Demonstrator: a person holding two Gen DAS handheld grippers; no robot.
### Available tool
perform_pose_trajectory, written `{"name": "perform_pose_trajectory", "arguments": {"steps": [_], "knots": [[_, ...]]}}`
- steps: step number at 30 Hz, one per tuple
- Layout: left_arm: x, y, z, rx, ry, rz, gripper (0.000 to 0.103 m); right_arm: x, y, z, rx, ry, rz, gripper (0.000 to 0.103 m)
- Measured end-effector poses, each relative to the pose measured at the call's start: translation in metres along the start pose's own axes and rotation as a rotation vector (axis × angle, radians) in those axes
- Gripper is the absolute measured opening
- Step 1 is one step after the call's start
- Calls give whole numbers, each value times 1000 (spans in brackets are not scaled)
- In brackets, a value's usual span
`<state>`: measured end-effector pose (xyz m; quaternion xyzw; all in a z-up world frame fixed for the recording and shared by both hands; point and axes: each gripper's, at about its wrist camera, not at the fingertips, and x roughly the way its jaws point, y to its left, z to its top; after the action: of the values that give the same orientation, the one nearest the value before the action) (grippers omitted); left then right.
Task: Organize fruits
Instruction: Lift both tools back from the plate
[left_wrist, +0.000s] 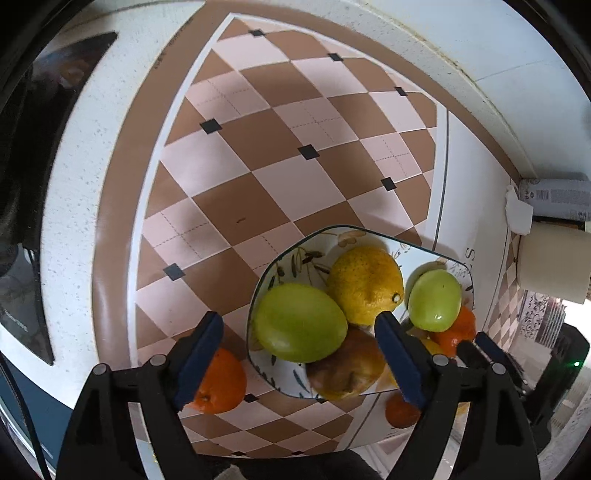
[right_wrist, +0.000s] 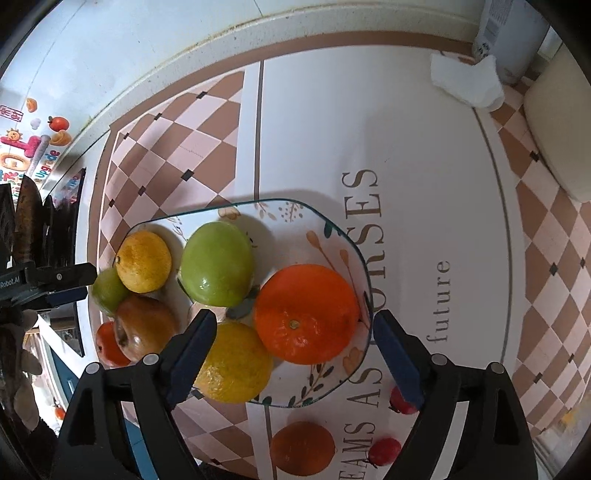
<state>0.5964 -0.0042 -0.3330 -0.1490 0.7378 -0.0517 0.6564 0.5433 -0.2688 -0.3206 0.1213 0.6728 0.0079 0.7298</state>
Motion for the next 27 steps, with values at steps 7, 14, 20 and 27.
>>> {"name": "perform_pose_trajectory", "arguments": {"steps": [7, 14, 20, 27], "knots": [[-28, -17, -31, 128, -154, 178, 84, -25, 10, -17, -18, -48, -34, 89], [-48, -30, -81, 224, -289, 287, 84, -59, 24, -53, -59, -128, -132, 89], [-58, -36, -124, 251, -347, 287, 84, -85, 35, -87, -60, -185, -150, 90], [-86, -46, -164, 297, -432, 270, 84, -122, 43, -123, -69, -253, -150, 90]]}}
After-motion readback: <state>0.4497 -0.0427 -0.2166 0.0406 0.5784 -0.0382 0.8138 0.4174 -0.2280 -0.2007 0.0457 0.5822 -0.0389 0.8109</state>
